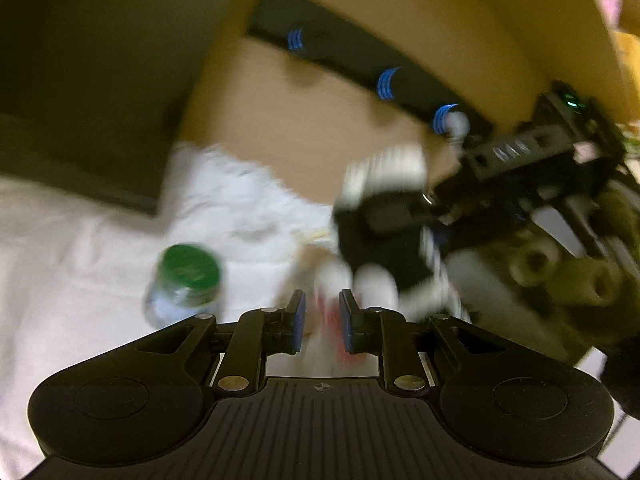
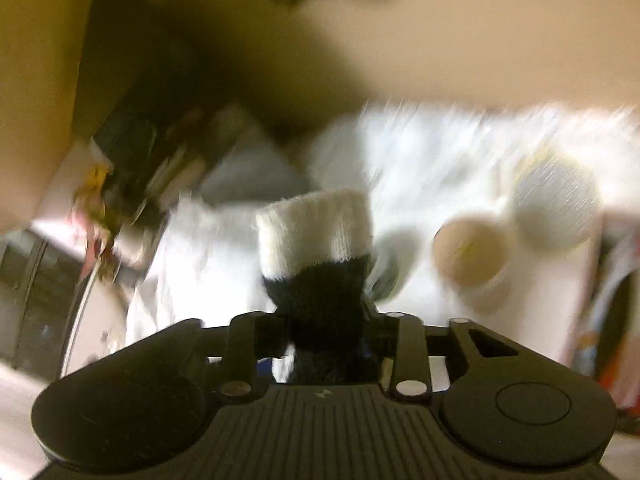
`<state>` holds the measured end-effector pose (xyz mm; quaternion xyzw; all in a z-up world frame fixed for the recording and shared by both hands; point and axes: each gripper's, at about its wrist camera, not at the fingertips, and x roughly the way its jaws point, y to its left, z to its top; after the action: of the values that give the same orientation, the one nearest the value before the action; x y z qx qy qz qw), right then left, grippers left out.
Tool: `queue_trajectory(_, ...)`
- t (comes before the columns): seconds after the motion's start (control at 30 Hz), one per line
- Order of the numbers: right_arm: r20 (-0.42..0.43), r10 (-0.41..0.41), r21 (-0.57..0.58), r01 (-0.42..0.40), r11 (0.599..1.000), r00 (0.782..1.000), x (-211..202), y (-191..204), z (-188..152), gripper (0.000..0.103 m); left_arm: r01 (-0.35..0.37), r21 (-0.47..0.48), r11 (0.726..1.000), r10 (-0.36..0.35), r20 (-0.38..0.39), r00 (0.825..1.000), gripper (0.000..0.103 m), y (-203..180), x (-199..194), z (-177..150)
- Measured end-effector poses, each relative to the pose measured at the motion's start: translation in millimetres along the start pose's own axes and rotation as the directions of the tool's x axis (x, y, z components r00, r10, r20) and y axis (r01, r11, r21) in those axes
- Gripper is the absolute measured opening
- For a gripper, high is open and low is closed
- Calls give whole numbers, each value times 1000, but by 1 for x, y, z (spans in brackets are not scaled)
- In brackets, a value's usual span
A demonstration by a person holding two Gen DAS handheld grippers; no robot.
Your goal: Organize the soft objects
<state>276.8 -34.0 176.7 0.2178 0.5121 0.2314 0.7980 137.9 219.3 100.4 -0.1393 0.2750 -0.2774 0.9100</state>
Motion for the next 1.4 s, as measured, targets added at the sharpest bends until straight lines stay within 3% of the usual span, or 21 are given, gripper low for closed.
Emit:
queue_trajectory(0.1, -42, -17, 10, 17, 1000, 999, 14, -6, 7, 47, -61, -37, 997, 60, -35, 998, 20, 16, 2, -10)
queue_trajectory(0.17, 36, -75, 5, 75, 997, 997, -4, -18, 24, 67, -75, -73, 994, 71, -60, 996, 20, 26, 4, -20)
queue_trajectory(0.2, 91, -128, 1, 128, 992, 988, -14, -28, 36, 85, -82, -94, 992, 76, -72, 995, 20, 30, 7, -25)
queue_trajectory(0.23, 130, -173, 1, 175, 985, 976, -19, -39, 46, 93, -89, -112, 990, 79, -85, 993, 20, 35, 9, -29)
queue_trajectory(0.27, 164, -232, 6, 235, 972, 959, -24, -55, 59, 93, -93, -129, 987, 81, -96, 992, 20, 38, 11, -34)
queue_trajectory(0.33, 153, -327, 52, 323, 945, 933, -21, -90, 83, 93, -100, -156, 983, 83, -114, 990, 20, 44, 16, -41)
queue_trajectory(0.47, 31, -415, 151, 406, 901, 909, 10, -164, 112, 93, -123, -179, 976, 96, -150, 984, 20, 49, 23, -49)
queue_trajectory(0.57, -29, -437, 162, 435, 886, 899, 43, -198, 117, 93, -140, -190, 972, 108, -168, 980, 20, 48, 23, -54)
queue_trajectory(0.67, -77, -421, 187, 428, 884, 904, 72, -225, 119, 93, -146, -198, 969, 109, -185, 977, 20, 46, 25, -57)
queue_trajectory(0.77, -98, -350, 236, 364, 901, 932, 89, -243, 119, 92, -151, -197, 969, 109, -208, 972, 20, 43, 29, -62)
queue_trajectory(0.8, -95, -329, 250, 342, 906, 940, 90, -245, 119, 90, -151, -199, 968, 107, -215, 971, 20, 42, 32, -64)
queue_trajectory(0.9, -72, -212, 261, 223, 939, 975, 83, -236, 116, 69, -138, -209, 968, 90, -226, 970, 20, 40, 39, -67)
queue_trajectory(1.0, -64, -69, 208, 81, 975, 996, 72, -210, 113, 68, -121, -210, 970, 72, -228, 971, 20, 36, 46, -67)
queue_trajectory(1.07, -88, -93, 136, 105, 985, 992, 72, -187, 111, 65, -107, -205, 973, 59, -227, 972, 20, 32, 50, -65)
queue_trajectory(1.1, -107, -112, 98, 123, 988, 988, 77, -179, 110, 59, -100, -199, 975, 53, -228, 972, 20, 29, 51, -64)
queue_trajectory(1.2, -174, -154, 52, 165, 985, 973, 105, -176, 106, 22, -93, -178, 980, 49, -236, 971, 20, 23, 51, -61)
queue_trajectory(1.3, -127, -162, 92, 174, 980, 979, 99, -179, 103, 15, -118, -180, 977, 71, -249, 966, 20, 27, 49, -60)
queue_trajectory(1.4, -16, -245, 51, 245, 968, 969, 58, -156, 97, 15, -178, -216, 960, 120, -256, 959, 20, 35, 51, -58)
